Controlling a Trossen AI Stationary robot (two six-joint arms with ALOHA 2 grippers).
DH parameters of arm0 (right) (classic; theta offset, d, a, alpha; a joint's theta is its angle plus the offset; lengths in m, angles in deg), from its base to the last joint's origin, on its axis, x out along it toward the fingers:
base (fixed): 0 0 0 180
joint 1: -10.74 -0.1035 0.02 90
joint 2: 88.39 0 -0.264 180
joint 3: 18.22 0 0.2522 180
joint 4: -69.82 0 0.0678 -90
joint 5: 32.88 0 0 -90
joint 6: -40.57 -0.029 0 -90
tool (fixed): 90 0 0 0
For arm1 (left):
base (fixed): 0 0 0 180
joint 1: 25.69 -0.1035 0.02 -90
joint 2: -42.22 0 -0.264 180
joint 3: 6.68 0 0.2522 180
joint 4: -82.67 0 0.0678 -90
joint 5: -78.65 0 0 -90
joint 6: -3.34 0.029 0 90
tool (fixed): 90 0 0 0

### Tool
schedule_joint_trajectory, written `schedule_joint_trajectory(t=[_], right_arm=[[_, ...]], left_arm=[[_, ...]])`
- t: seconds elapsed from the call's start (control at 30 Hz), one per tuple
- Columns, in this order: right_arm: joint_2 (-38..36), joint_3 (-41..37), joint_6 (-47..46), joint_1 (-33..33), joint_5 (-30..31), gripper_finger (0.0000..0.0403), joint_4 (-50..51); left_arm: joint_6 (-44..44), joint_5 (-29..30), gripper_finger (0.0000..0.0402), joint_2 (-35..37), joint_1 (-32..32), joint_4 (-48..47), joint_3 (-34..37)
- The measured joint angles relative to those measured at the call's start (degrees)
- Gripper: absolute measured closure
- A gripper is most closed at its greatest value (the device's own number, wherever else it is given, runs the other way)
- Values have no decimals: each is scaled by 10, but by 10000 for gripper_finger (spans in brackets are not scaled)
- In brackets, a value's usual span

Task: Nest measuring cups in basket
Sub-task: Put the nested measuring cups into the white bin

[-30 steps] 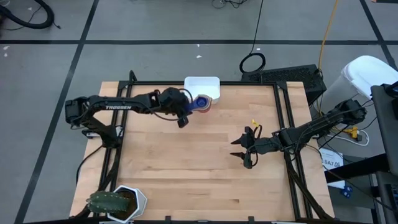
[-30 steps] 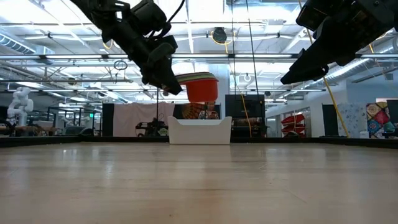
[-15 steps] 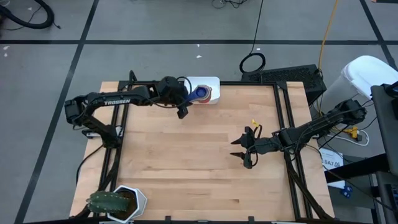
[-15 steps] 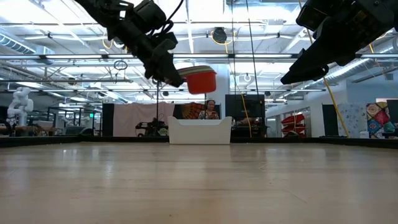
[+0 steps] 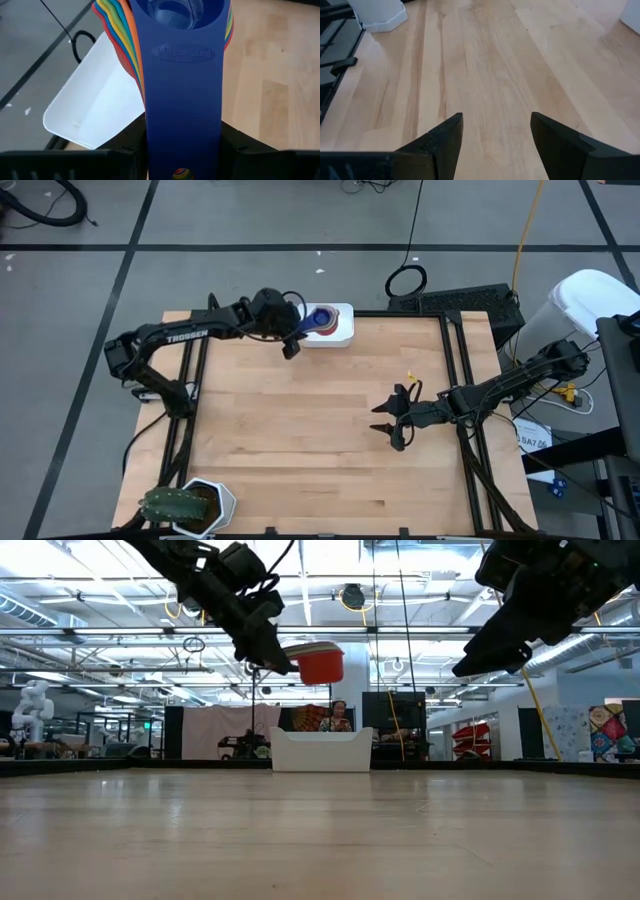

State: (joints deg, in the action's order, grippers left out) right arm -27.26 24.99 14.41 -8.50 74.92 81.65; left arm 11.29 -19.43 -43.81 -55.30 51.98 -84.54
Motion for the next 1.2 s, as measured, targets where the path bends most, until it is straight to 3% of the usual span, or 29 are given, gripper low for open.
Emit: schedule_joint_trajectory(t=[0.37, 0.87, 1.2], right_arm=[[0, 0, -13, 0, -1, 179, -6], [0, 0, 2, 0, -1, 179, -26], [0, 0, -2, 0, -1, 179, -23]], left_arm=[[15, -74, 263, -54, -41, 6, -11], [81, -75, 263, -174, -51, -92, -175], [97, -112, 263, -222, -78, -105, -199]])
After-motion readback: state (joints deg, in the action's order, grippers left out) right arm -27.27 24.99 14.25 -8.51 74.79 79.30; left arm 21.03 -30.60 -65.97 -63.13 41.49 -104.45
